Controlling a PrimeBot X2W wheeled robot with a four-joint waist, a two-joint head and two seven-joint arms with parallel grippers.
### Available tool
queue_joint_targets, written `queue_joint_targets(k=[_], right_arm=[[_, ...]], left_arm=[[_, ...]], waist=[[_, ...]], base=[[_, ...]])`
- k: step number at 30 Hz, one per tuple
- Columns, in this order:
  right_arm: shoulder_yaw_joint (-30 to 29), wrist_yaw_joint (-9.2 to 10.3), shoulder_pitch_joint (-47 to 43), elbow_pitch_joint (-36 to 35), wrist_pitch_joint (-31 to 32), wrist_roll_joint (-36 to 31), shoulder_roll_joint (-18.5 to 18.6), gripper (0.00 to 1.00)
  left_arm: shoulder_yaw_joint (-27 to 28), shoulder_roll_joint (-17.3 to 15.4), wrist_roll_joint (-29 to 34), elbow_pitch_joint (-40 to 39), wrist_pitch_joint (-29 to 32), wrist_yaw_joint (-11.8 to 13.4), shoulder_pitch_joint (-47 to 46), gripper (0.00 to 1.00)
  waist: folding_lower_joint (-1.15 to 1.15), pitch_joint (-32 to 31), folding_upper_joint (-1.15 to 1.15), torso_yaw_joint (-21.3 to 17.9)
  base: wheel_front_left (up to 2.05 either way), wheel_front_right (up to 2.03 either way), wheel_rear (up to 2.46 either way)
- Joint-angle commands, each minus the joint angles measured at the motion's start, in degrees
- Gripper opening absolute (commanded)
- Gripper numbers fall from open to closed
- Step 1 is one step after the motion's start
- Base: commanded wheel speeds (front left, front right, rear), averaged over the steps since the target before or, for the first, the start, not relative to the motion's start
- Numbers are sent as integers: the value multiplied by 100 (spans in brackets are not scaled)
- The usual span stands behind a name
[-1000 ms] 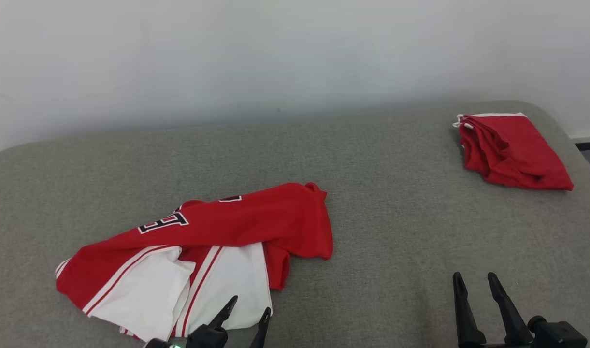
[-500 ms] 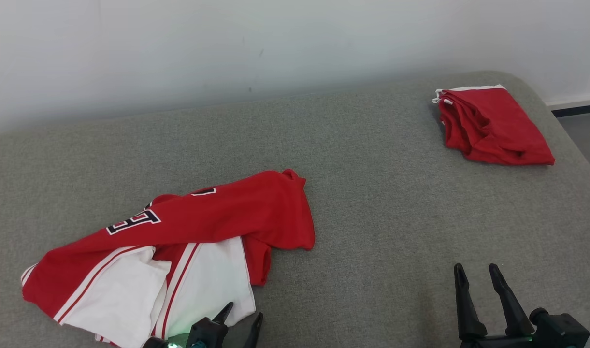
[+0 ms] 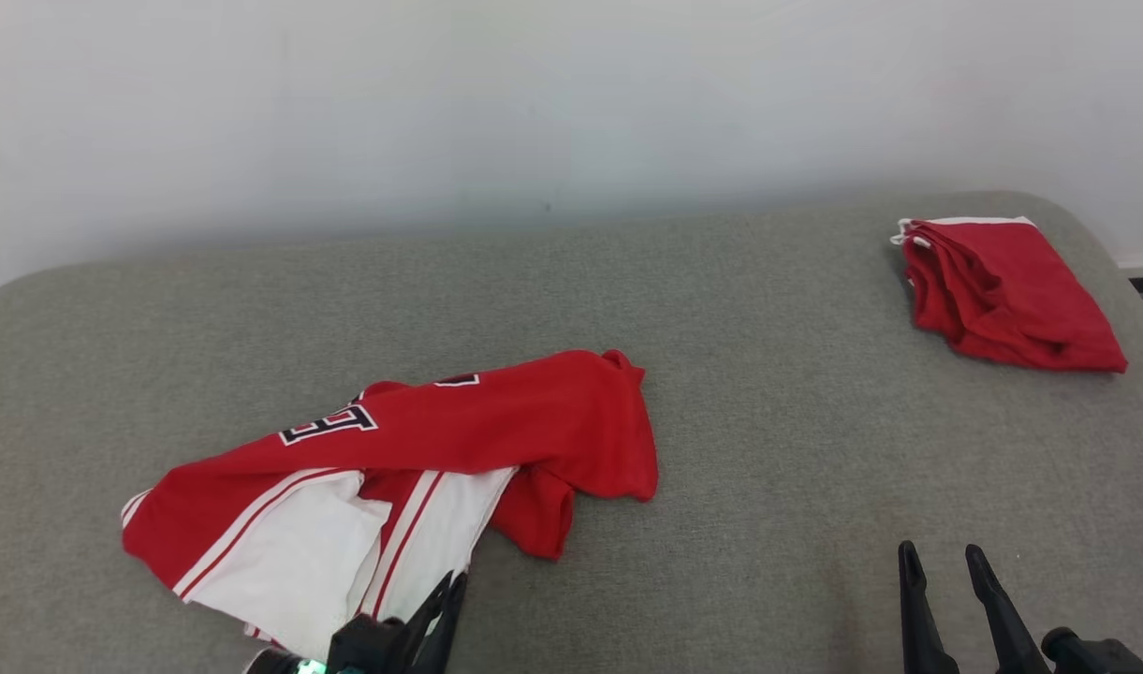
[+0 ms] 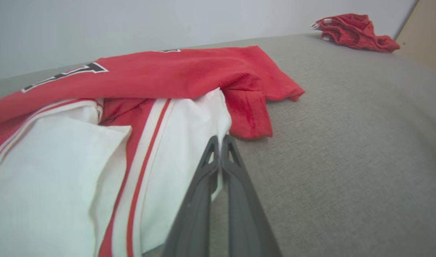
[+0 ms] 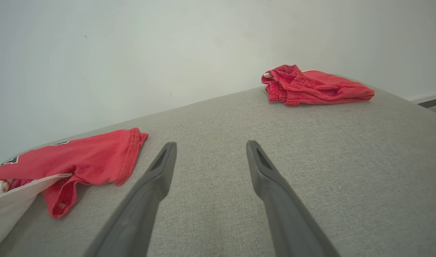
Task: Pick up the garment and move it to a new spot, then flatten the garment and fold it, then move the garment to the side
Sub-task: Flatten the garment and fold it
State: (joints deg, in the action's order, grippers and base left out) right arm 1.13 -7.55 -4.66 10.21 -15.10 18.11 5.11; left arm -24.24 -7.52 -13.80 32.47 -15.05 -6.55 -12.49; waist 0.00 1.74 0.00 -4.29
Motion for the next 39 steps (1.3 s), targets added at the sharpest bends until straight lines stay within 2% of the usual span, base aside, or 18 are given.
queue_joint_targets(k=[1,10,15,18,19,20,21,26,31,37,39], right_arm=[[-36,13,-70,-3,-5,35,-21,100],[-120,13,-104,10,-5,69,-119,100],[-159,13,-95,40,-5,45,-119,100],[-174,13,-124,64,-5,35,-92,100],[-173,13,-135,67,-5,33,-85,100],[-171,13,-143,72,-5,30,-76,100],[-168,13,-145,80,-5,26,-66,100],[-181,13,-119,96,-5,25,-40,100],[-170,13,-120,102,-5,28,-26,100],[-138,13,-196,73,-5,2,-32,100],[-132,13,-209,67,-5,7,-24,100]], left_arm=[[42,-75,-17,-121,-16,33,190,0],[291,-848,-54,-1374,157,271,1473,0],[364,-1062,-153,-1855,326,416,2097,0],[379,-1062,-230,-1852,397,445,2298,0],[384,-1046,-250,-1866,368,459,2310,4],[389,-1017,-273,-1883,343,480,2316,86],[393,-986,-288,-1913,298,488,2306,100],[535,-812,-407,-2265,74,511,2171,100],[834,-676,-381,-2603,-10,659,2062,100],[1609,-406,-349,-2917,-13,839,1933,100],[1859,-323,-323,-2923,-14,819,1908,100]], waist=[[0,-194,0,286],[0,-286,0,896],[0,-276,0,1050],[0,-291,0,1099],[0,-298,0,1107],[0,-306,0,1113],[0,-312,0,1116],[0,-360,0,1108],[0,-421,0,1050],[0,-478,0,919],[0,-488,0,872]], base=[[0,0,0],[0,0,0],[0,0,0],[0,0,0],[0,0,0],[0,0,0],[0,0,0],[0,0,0],[0,0,0],[0,0,0],[0,0,0]])
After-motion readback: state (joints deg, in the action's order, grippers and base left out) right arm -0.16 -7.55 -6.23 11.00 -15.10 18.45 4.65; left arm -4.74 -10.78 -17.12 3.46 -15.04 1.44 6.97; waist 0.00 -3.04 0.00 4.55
